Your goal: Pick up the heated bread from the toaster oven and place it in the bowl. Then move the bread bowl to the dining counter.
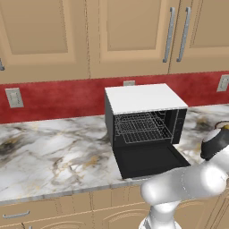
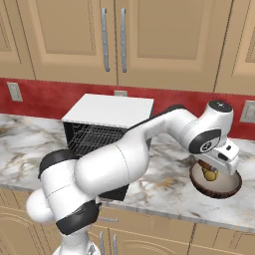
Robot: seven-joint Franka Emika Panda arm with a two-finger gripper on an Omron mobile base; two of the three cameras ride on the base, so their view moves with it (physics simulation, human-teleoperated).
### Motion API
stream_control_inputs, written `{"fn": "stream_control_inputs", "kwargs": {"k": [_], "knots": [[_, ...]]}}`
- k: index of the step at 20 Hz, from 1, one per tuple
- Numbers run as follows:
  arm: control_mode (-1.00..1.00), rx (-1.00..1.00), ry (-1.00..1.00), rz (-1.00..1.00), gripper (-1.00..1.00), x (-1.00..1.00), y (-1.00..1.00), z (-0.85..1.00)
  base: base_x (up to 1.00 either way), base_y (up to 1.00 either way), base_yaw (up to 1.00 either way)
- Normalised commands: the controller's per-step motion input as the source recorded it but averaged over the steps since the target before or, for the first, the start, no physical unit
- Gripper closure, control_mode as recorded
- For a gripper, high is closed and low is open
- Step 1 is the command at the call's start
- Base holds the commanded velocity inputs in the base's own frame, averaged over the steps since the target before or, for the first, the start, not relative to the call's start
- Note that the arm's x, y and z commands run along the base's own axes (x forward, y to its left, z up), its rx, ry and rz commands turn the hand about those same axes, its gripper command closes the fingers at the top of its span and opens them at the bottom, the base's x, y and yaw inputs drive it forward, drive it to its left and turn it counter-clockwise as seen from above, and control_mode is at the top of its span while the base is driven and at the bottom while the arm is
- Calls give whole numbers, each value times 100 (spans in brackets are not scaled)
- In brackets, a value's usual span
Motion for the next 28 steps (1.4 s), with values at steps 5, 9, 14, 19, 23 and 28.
{"fn": "stream_control_inputs", "kwargs": {"k": [5, 9, 14, 19, 23, 28], "knots": [[-100, 0, 3, -1, 100, 23, -34, -46, 0, 0, 0], [-100, 0, 0, -2, 100, 41, -24, -41, 0, 0, 0], [-100, 0, 1, 0, 100, 30, -32, -21, 0, 0, 0], [-100, 0, 5, -1, 100, 19, -16, -17, 0, 0, 0], [-100, 0, 5, -3, 100, 10, -1, -51, 0, 0, 0], [-100, 0, 3, -2, 100, 12, 0, -40, 0, 0, 0]]}}
